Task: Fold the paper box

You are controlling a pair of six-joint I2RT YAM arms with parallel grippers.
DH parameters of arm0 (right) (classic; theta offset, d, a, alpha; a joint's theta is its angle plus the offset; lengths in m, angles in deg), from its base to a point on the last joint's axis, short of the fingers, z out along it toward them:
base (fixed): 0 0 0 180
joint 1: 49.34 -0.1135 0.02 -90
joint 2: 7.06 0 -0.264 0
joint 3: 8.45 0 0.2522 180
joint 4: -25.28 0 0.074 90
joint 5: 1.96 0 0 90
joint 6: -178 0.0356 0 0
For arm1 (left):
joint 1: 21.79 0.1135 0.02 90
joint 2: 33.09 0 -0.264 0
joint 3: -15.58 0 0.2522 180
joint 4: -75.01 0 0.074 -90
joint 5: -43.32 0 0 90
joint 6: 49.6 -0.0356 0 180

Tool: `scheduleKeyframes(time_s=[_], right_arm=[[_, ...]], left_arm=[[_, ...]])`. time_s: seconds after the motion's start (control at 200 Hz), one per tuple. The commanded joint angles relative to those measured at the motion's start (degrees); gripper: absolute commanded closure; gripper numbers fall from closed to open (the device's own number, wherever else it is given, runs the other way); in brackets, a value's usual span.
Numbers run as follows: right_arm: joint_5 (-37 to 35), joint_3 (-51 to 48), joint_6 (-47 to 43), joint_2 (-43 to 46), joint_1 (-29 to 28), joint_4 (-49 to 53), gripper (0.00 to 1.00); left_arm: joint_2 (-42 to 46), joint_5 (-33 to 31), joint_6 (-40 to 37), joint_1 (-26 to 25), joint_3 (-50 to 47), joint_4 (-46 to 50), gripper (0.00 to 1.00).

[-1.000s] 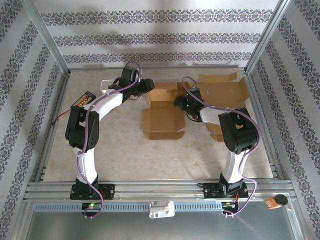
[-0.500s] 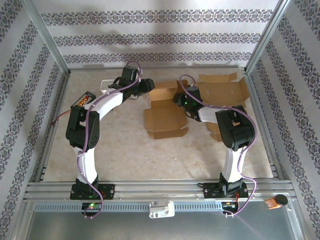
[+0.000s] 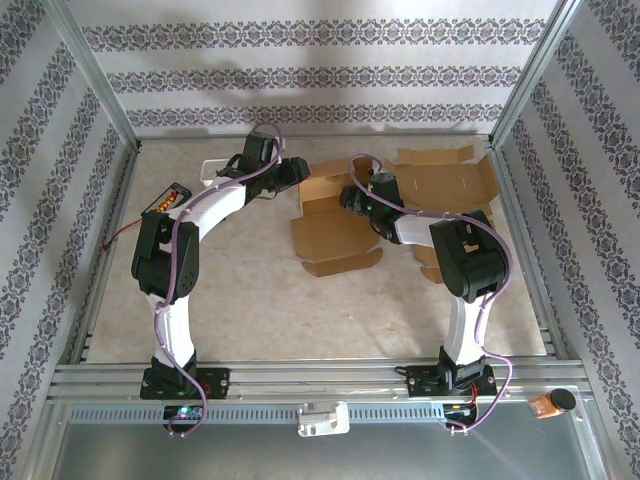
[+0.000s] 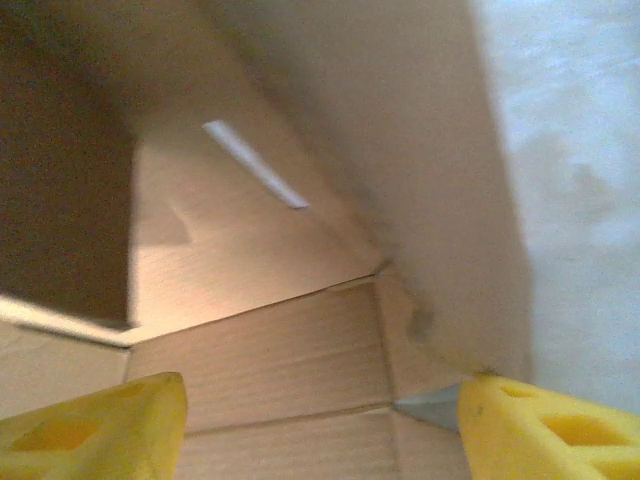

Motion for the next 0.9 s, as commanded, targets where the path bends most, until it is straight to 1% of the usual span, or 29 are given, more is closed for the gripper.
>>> scheduleKeyframes(time_s=[0.0,0.065,0.2,0.255,0.305,0.355,0.49,0.575,0.66,0.735,0.894], right_arm=[[4.0,1.5,-2.8,-1.5,-1.2,-0.1,0.24],[-0.6,2.0,0.2,-1.8,-0.6,1.6,0.23],[-4.3,2.0,3.7,-1.6,1.8,1.7,0.24],[-4.4,1.7,3.7,-0.9,1.8,1.2,0.24],[-3.1,1.6,3.1,-0.8,1.6,0.2,0.22],[0.1,2.0,4.0,-1.6,2.0,-1.0,0.21],[5.8,3.9,8.1,-4.8,3.0,-3.8,0.25],[7.5,4.5,9.3,-5.7,2.8,-4.8,0.29],[8.6,4.8,9.0,-5.9,2.3,-5.6,0.35],[9.5,4.3,8.6,-5.9,1.7,-7.0,0.38],[12.0,4.2,7.4,-6.7,0.3,-9.1,0.40]], left_arm=[[-0.7,-0.1,-1.2,0.5,0.8,2.7,0.53],[-0.7,-0.1,-1.3,0.5,1.0,2.9,0.53],[-0.4,-0.1,-1.3,0.5,0.8,3.1,0.54],[-0.4,-0.2,-1.3,0.4,0.8,3.1,0.54],[-0.4,-0.2,-1.3,0.4,0.7,3.1,0.53],[-0.4,-0.2,-1.2,0.4,0.6,2.9,0.53],[-0.5,0.1,-1.0,0.5,0.6,2.7,0.54],[-0.3,0.1,-1.1,0.5,0.7,2.9,0.53],[-0.2,-0.1,-1.3,0.4,0.6,3.0,0.54],[-0.3,0.1,-1.2,0.5,0.5,2.6,0.53],[-0.8,0.4,-1.1,0.5,0.6,2.5,0.53]])
